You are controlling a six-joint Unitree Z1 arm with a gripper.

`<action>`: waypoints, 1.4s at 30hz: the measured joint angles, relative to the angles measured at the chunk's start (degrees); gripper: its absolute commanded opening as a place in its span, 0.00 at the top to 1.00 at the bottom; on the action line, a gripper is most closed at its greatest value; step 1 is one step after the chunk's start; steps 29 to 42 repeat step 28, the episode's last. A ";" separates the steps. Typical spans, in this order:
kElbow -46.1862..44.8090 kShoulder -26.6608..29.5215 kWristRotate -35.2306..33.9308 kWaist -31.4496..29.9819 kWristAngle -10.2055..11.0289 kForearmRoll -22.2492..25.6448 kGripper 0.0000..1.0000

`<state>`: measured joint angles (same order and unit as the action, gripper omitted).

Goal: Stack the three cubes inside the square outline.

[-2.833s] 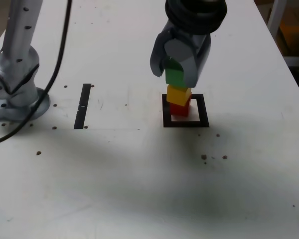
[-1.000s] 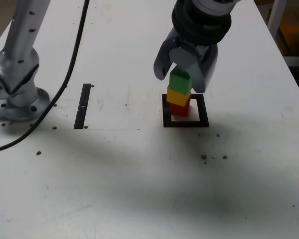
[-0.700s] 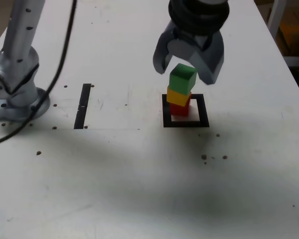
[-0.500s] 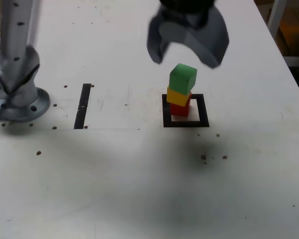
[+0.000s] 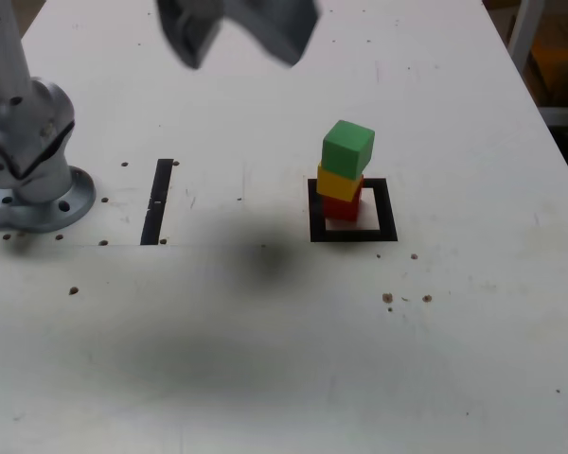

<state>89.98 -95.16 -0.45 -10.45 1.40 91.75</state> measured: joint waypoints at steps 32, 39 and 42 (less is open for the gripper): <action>-28.76 -5.32 -1.52 6.40 -7.43 -14.73 0.00; -28.76 -5.32 -1.52 6.40 -7.43 -14.73 0.00; -28.76 -5.32 -1.52 6.40 -7.43 -14.73 0.00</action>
